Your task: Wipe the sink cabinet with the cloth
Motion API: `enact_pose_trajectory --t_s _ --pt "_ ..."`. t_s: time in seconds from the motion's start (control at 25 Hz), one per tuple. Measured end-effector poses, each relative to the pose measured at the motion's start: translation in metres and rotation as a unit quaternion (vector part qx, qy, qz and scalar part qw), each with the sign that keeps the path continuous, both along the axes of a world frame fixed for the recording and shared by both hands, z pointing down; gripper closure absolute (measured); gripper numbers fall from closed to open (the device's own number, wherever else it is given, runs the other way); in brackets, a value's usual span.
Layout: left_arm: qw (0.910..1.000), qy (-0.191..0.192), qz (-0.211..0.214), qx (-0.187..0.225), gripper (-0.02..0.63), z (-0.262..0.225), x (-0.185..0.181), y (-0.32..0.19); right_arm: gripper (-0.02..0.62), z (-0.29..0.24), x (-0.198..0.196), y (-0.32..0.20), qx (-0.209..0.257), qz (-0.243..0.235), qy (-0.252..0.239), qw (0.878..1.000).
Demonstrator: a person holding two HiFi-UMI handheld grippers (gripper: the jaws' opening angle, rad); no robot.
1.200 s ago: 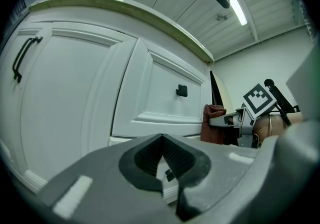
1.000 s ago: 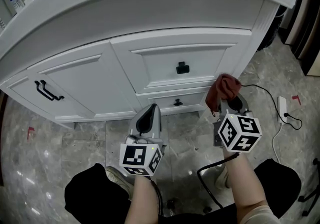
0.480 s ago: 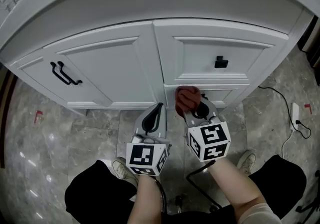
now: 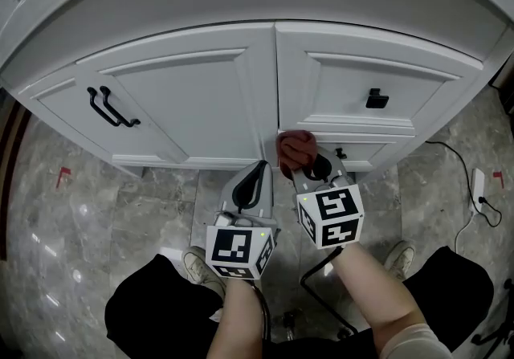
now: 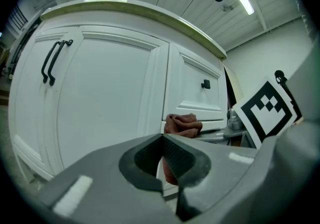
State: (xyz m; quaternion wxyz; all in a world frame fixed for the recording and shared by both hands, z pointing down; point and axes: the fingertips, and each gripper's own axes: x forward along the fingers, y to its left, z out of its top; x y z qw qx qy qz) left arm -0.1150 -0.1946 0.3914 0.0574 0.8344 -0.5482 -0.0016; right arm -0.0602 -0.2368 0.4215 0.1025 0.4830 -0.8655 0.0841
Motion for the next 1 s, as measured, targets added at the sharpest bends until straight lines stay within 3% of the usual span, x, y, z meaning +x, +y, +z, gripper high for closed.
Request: enact_pose_trajectory --t_s 1.0 --pt "0.9977 -0.021 0.063 -0.015 0.606 0.013 0.081 -0.010 0.518 0.012 0.136 -0.001 -0.027 0.094 0.012 0.995"
